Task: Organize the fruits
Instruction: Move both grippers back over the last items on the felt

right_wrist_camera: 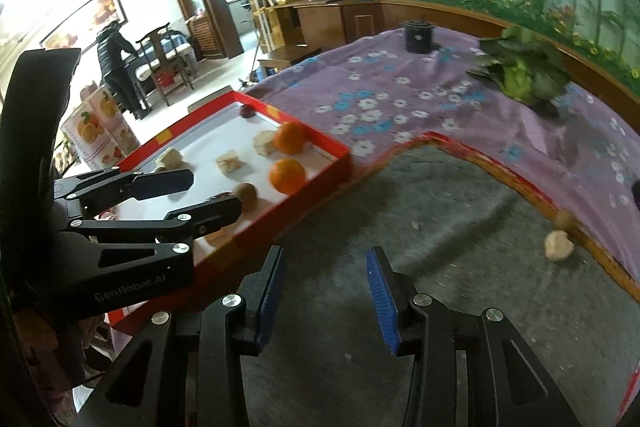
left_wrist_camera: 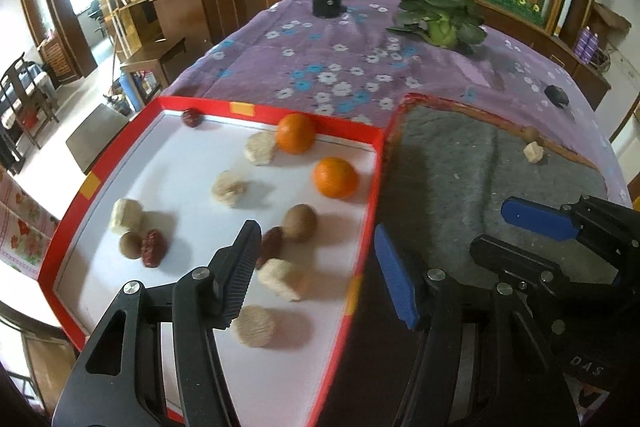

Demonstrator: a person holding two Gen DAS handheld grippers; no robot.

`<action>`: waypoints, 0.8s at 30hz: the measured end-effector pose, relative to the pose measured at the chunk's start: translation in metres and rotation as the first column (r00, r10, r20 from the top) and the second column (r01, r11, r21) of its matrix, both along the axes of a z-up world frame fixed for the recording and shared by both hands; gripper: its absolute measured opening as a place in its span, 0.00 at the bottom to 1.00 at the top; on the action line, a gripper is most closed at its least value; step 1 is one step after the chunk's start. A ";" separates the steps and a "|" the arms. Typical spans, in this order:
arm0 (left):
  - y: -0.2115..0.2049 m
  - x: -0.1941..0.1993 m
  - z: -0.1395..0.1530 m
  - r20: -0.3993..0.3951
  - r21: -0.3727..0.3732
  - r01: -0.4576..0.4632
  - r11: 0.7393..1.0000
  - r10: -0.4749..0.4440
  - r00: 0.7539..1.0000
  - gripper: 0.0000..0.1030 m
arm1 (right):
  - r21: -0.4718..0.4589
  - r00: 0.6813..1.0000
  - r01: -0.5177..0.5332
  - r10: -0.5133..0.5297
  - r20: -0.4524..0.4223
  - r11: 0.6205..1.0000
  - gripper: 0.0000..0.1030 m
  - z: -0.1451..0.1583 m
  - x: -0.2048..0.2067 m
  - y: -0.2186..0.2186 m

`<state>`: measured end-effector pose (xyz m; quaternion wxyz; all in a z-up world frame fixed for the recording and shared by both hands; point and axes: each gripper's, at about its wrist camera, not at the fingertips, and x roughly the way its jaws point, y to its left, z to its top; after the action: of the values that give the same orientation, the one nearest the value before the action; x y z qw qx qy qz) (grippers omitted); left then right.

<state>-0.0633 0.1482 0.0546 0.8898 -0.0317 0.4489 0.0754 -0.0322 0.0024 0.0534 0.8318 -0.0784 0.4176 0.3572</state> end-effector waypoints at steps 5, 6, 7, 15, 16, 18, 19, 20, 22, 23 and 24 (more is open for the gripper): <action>-0.024 0.010 0.000 -0.002 0.001 0.043 0.999 -0.043 0.999 0.58 | -0.002 0.998 0.058 -0.058 0.001 0.998 0.40 0.000 0.003 -0.028; -0.027 0.011 0.000 -0.003 0.001 0.050 0.999 -0.050 0.999 0.59 | -0.005 0.998 0.070 -0.070 0.002 0.998 0.40 0.000 0.004 -0.035; -0.033 0.014 0.000 -0.005 -0.003 0.061 0.998 -0.061 0.998 0.61 | -0.009 0.997 0.080 -0.080 0.003 0.997 0.40 0.000 0.004 -0.041; -0.075 0.034 -0.003 -0.017 -0.031 0.137 0.990 -0.137 0.990 0.61 | -0.032 0.983 0.183 -0.183 0.004 0.983 0.42 -0.005 0.012 -0.097; -0.080 0.036 -0.003 -0.020 -0.033 0.145 0.989 -0.146 0.989 0.61 | -0.038 0.980 0.198 -0.198 0.005 0.979 0.43 -0.006 0.013 -0.106; -0.090 0.041 -0.004 -0.025 -0.032 0.161 0.986 -0.162 0.986 0.61 | -0.045 0.975 0.222 -0.222 0.007 0.974 0.43 -0.007 0.015 -0.118; -0.094 0.044 -0.004 -0.027 -0.033 0.167 0.985 -0.168 0.985 0.61 | -0.045 0.972 0.234 -0.234 0.006 0.971 0.43 -0.008 0.017 -0.124; -0.099 0.047 -0.005 -0.030 -0.035 0.176 0.984 -0.178 0.984 0.61 | -0.044 0.970 0.245 -0.245 0.003 0.969 0.43 -0.009 0.018 -0.131; -0.107 0.052 -0.007 -0.039 -0.044 0.193 0.980 -0.194 0.980 0.61 | -0.044 0.964 0.266 -0.267 -0.002 0.963 0.43 -0.010 0.022 -0.143; -0.111 0.056 -0.008 -0.044 -0.048 0.203 0.978 -0.205 0.978 0.61 | -0.044 0.962 0.273 -0.274 -0.003 0.961 0.43 -0.011 0.024 -0.147; -0.115 0.059 -0.009 -0.046 -0.050 0.210 0.976 -0.213 0.976 0.61 | -0.044 0.961 0.278 -0.278 -0.005 0.960 0.43 -0.012 0.026 -0.150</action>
<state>-0.0046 0.0327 0.0460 0.8800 -0.0018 0.4741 -0.0291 -0.0062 -0.1476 0.0414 0.8695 -0.0350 0.4366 0.2283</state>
